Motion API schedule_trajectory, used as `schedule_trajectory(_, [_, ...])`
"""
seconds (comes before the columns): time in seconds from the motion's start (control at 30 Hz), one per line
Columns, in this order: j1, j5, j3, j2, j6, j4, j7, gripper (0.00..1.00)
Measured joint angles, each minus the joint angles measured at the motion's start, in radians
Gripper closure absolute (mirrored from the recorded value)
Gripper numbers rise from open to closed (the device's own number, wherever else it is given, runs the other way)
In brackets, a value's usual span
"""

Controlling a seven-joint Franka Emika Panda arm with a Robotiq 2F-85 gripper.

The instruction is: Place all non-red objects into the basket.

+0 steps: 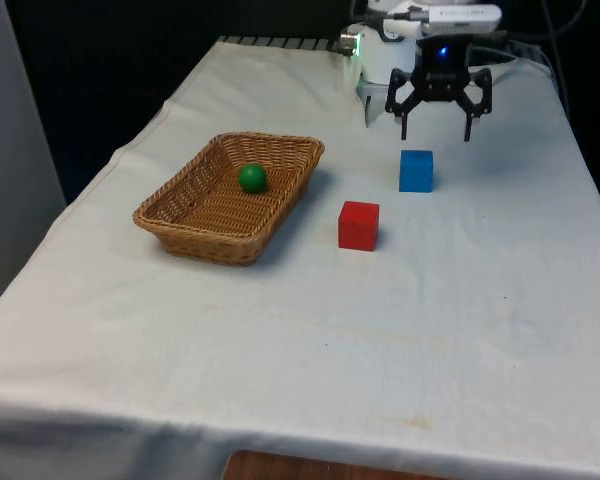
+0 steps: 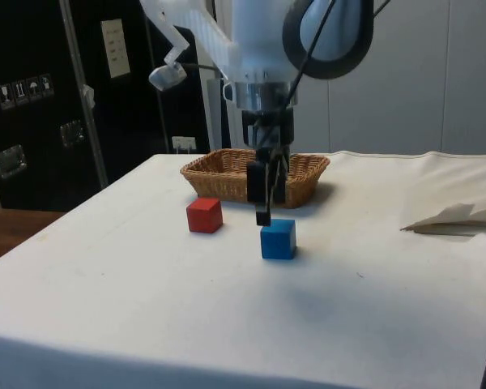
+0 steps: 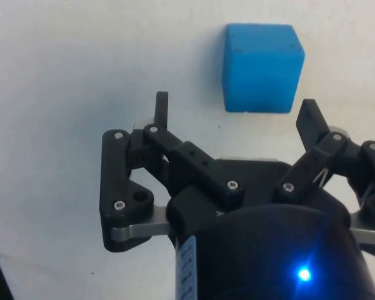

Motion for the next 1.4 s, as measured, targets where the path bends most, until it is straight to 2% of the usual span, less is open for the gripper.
schedule_trajectory(0.43, [-0.003,0.000,-0.006,0.065,0.072,-0.001,-0.009,0.00])
schedule_trajectory(1.07, [-0.011,0.000,-0.038,0.100,0.106,-0.004,-0.060,0.00])
schedule_trajectory(1.27, [-0.011,0.000,-0.034,0.154,0.161,-0.001,-0.058,0.00])
schedule_trajectory(1.4, [-0.010,0.000,-0.032,0.174,0.175,0.004,-0.056,0.00])
